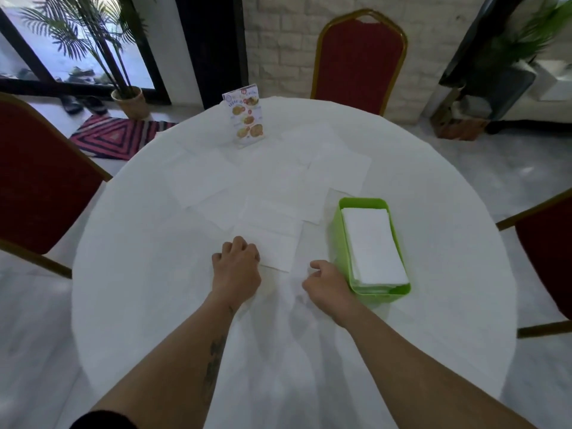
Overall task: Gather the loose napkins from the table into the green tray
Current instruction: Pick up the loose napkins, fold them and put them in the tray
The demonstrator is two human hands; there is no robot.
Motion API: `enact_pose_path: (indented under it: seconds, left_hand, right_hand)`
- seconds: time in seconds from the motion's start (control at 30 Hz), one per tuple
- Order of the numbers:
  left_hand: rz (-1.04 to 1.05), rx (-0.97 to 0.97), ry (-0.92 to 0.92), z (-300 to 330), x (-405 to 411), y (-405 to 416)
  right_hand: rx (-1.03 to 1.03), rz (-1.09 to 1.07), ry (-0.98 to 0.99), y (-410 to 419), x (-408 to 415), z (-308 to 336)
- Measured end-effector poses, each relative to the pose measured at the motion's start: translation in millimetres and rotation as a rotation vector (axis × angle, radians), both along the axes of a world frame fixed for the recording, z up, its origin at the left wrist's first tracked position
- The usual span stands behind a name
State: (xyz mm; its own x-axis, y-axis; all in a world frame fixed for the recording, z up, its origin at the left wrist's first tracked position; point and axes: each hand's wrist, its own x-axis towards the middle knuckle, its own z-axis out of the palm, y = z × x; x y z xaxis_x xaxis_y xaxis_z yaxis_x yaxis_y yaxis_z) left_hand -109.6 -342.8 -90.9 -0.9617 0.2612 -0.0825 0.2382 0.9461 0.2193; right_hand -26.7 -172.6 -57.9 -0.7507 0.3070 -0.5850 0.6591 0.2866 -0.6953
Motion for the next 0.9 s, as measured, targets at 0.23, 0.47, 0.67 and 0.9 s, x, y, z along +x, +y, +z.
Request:
enact_pose_path:
  seconds: [0.23,0.47,0.67,0.9]
  left_hand:
    - [-0.097,0.146,-0.15,-6.4,2.4,-6.9]
    - [0.051,0.196,-0.104,-9.9,-7.2,16.0]
    - [0.047,0.117,-0.049,-7.1,-17.4,18.8]
    - [-0.063,0.3,-0.118,-5.9,11.2,-12.5]
  right_hand:
    - [-0.039,-0.091,-0.009,-7.9,3.4,-1.3]
    - [-0.03,-0.102,-0.001,-6.1,1.8,-8.9]
    - [-0.083,-0.149,0.002,0.2,-0.3,-17.6]
    - [-0.269,-0.255,-0.008,-3.0,-3.0,-12.3]
